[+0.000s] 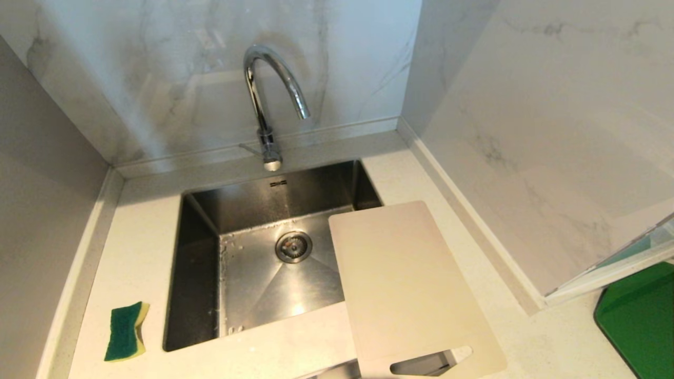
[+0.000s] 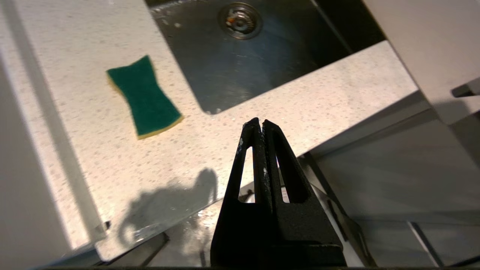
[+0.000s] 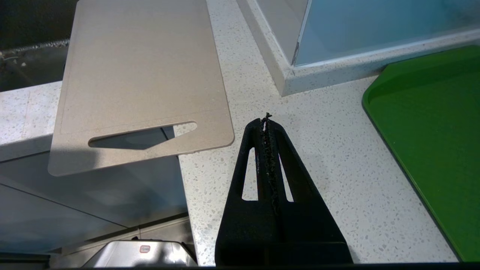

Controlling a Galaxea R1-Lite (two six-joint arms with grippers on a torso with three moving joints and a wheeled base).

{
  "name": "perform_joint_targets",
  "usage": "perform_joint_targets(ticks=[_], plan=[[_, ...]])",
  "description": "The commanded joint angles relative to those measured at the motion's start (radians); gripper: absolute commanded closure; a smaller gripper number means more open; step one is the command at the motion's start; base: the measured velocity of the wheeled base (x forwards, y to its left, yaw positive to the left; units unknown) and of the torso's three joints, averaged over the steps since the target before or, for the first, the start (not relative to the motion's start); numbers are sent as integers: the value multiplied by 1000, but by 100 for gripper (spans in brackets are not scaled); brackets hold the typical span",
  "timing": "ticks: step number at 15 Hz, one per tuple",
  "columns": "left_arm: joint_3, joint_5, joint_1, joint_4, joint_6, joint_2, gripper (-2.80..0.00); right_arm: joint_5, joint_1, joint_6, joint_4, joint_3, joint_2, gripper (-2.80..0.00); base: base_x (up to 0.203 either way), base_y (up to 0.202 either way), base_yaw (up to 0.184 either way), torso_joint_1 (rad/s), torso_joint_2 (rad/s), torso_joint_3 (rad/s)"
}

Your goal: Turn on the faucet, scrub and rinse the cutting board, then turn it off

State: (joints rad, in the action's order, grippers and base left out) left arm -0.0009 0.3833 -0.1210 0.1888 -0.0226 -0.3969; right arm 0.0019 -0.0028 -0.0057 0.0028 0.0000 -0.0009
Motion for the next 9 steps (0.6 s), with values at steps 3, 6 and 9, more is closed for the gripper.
perform_joint_targets(ticks=[3, 6, 9], plan=[[2, -288, 18, -20, 10, 118, 0, 0, 0, 0, 0, 2, -1, 0, 0, 0, 0, 0, 0, 0], [2, -299, 29, -101, 80, 117, 0, 0, 0, 0, 0, 2, -1, 0, 0, 0, 0, 0, 0, 0], [2, -301, 148, -134, 82, 193, 0, 0, 0, 1, 0, 2, 0, 0, 0, 0, 0, 0, 0, 0]])
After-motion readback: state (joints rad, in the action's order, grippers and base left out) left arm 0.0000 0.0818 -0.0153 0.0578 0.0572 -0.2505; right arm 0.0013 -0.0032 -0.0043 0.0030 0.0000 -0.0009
